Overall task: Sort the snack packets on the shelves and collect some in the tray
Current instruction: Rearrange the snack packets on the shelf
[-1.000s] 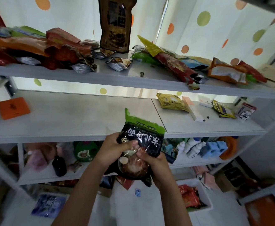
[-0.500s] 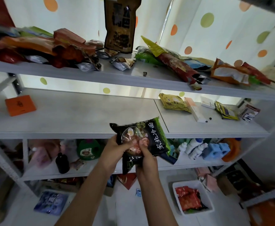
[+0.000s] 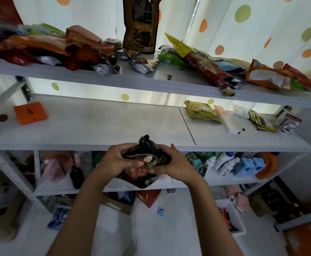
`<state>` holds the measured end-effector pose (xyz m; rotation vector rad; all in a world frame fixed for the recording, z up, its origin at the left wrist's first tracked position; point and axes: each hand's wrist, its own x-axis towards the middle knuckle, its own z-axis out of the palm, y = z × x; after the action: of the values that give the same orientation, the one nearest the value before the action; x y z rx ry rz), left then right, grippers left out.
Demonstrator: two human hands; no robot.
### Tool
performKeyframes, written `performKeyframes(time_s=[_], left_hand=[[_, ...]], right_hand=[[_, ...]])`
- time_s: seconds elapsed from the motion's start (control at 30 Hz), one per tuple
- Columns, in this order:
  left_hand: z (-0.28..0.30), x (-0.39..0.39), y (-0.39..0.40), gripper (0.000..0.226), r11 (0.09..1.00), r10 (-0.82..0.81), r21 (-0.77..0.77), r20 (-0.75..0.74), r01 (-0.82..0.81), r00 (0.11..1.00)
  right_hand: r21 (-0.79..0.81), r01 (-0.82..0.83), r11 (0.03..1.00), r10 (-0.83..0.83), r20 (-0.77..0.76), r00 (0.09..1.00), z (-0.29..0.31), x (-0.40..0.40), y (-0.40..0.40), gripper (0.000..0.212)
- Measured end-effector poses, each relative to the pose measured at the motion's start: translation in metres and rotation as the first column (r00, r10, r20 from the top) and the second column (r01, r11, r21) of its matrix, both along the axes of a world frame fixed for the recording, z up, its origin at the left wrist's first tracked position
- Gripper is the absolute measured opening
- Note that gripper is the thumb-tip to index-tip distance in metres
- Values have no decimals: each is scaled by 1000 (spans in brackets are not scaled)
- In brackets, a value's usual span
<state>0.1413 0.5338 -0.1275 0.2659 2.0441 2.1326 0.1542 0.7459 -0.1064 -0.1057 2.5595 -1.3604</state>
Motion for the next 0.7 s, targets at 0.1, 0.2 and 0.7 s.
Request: performKeyframes(time_s=[0.1,0.2,0.7], left_hand=[[8,3,-6,49,999,-36,-24,-61,34,997],[19,-2,-9,44,996,75,-32,-117,-79,990],[112,-51,0,56,995,51,-73,-176,-65,983]], right_hand=[[-44,-100,994,100,-8,995,3,-5,-8,47],[-167,-22,986,14,-50,999,1,-1,-17,26],[-690,254,677,-388,-42,921,109,-74,-35,31]])
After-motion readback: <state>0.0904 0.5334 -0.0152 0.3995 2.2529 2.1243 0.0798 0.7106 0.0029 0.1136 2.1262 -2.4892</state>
